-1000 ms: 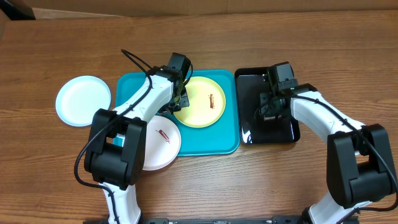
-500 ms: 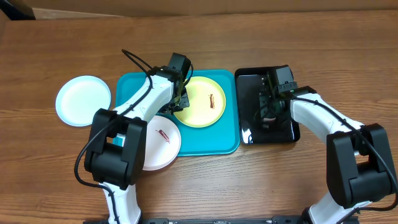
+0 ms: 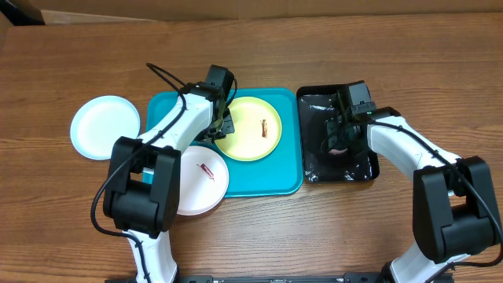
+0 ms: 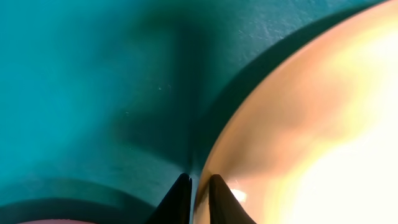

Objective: Clean dirty plates on tray and stack at the side
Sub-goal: 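Rub the sponge around the black tray with the right gripper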

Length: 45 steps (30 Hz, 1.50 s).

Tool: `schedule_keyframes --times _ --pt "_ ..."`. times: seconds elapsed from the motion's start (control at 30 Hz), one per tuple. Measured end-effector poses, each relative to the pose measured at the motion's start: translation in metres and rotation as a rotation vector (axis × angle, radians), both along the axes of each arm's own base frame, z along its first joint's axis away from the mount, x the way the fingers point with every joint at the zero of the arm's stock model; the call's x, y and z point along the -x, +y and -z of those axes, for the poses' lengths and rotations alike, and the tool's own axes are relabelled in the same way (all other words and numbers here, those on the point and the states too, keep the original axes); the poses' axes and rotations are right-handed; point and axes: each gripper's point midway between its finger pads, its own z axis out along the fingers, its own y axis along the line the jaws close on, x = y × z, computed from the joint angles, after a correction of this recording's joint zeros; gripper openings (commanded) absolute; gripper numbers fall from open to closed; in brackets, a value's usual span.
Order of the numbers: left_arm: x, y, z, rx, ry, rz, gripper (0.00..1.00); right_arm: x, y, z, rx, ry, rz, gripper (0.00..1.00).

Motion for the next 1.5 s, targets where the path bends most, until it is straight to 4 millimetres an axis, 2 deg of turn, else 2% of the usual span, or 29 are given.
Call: schedule_keyframes --times 0.1,0.23,0.53,0.57,0.6,0.67,0.7,0.73,0.77,0.9,1.23,1.3,1.37,1.5 --pt "-0.002 0.002 0.000 0.004 -0.004 -0.004 0.17 -0.004 0.001 -0.005 -0.002 -0.008 0.000 0.04" --pt "-0.007 0.000 -0.001 0.011 -0.023 0.010 0.04 -0.007 0.002 -0.008 -0.006 -0.012 -0.002 0.04" --pt "-0.005 -0.005 0.000 0.052 -0.007 0.025 0.05 -0.002 0.002 -0.009 -0.004 0.011 -0.002 0.04" --pt "-0.004 -0.007 0.000 0.061 -0.003 0.027 0.08 -0.002 0.001 -0.010 -0.003 0.014 -0.002 0.04" --pt "-0.003 -0.008 0.000 0.068 0.000 0.031 0.16 -0.002 0.002 -0.011 -0.002 0.018 -0.002 0.04" --pt "-0.002 -0.011 0.000 0.081 0.005 0.037 0.20 -0.003 0.002 -0.015 -0.001 0.022 -0.003 0.04" --pt "-0.002 -0.011 0.001 0.085 0.008 0.039 0.18 -0.003 0.002 -0.018 0.000 0.026 -0.002 0.04" --pt "-0.002 -0.012 0.001 0.089 0.007 0.039 0.08 -0.004 0.002 -0.020 0.000 0.028 -0.002 0.04" --pt "-0.002 -0.013 0.000 0.093 0.005 0.037 0.04 -0.004 0.002 -0.023 0.000 0.029 -0.003 0.04" --pt "-0.003 -0.015 0.000 0.105 0.002 0.047 0.04 -0.008 0.003 -0.029 -0.002 0.021 -0.002 0.04" --pt "-0.002 -0.015 0.000 0.109 0.009 0.055 0.04 -0.002 0.009 -0.027 -0.034 0.052 -0.013 0.04" --pt "-0.002 -0.015 0.000 0.108 0.009 0.057 0.04 -0.001 0.009 -0.028 -0.040 0.053 -0.014 0.09" --pt "-0.002 -0.015 0.000 0.108 0.009 0.058 0.04 -0.002 0.010 -0.028 -0.042 0.053 -0.014 0.04" --pt "-0.002 -0.015 0.000 0.108 0.009 0.058 0.04 0.000 0.007 -0.028 -0.027 0.059 -0.009 0.04"
